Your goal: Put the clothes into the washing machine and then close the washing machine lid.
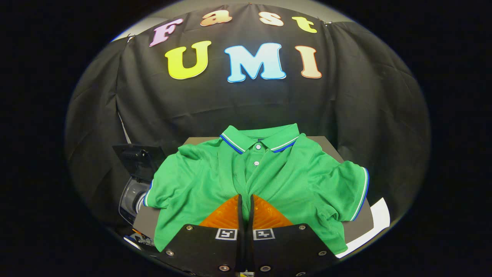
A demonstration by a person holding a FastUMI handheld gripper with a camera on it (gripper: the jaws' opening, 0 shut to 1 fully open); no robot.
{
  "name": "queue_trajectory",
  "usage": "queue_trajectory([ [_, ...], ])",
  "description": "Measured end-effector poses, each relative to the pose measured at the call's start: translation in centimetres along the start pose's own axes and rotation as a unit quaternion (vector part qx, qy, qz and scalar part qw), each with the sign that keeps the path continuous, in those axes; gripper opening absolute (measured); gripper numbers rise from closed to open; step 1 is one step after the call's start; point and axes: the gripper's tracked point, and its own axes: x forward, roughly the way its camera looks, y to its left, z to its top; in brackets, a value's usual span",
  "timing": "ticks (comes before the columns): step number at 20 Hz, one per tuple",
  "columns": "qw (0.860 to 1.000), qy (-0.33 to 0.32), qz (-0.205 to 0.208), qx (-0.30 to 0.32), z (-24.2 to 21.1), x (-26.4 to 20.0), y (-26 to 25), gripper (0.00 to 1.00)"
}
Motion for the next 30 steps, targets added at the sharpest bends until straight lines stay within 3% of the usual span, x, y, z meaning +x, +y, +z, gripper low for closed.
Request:
queue_trajectory([
  [7, 0.997, -0.075, 0.024, 0.017, 7.4, -3.4, 3.1, 0.01],
  [14, 0.990, -0.125, 0.058, 0.008, 12.3, -6.5, 10.0, 0.01],
  [30, 0.985, -0.102, 0.134, -0.047, 10.0, -6.8, 30.9, 0.00],
])
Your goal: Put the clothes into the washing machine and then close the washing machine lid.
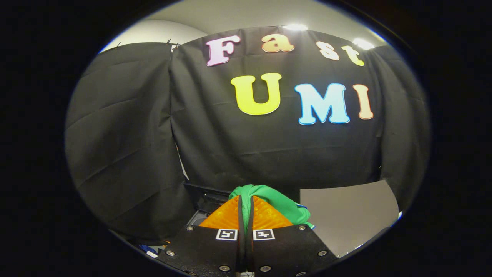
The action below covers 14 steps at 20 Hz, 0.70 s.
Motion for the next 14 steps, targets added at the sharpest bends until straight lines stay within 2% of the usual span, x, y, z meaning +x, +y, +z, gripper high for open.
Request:
queue_trajectory([
  [7, 0.999, 0.032, 0.030, -0.017, -1.9, 3.2, 7.1, 0.00],
  [14, 0.996, 0.076, 0.041, -0.033, -6.8, 7.4, 11.9, 0.01],
])
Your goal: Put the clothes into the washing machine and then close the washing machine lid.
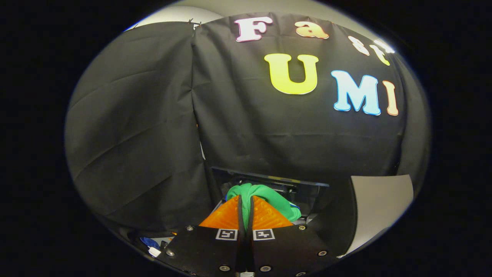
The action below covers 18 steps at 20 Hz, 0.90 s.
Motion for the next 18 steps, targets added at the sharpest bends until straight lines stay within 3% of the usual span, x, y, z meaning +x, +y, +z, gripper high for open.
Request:
queue_trajectory([
  [18, 0.990, 0.139, -0.026, -0.016, -17.7, 13.2, 0.3, 0.01],
])
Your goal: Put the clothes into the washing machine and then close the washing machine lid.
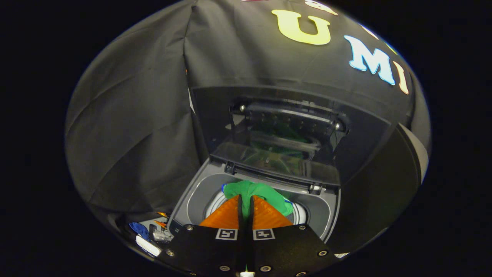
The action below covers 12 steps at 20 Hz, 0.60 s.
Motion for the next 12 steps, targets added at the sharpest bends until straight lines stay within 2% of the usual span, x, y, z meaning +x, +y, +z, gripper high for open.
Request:
queue_trajectory([
  [8, 0.997, 0.068, -0.020, 0.013, -5.1, 6.8, -1.1, 0.01],
  [12, 0.995, 0.089, -0.034, 0.020, -6.5, 7.8, -2.5, 0.01],
])
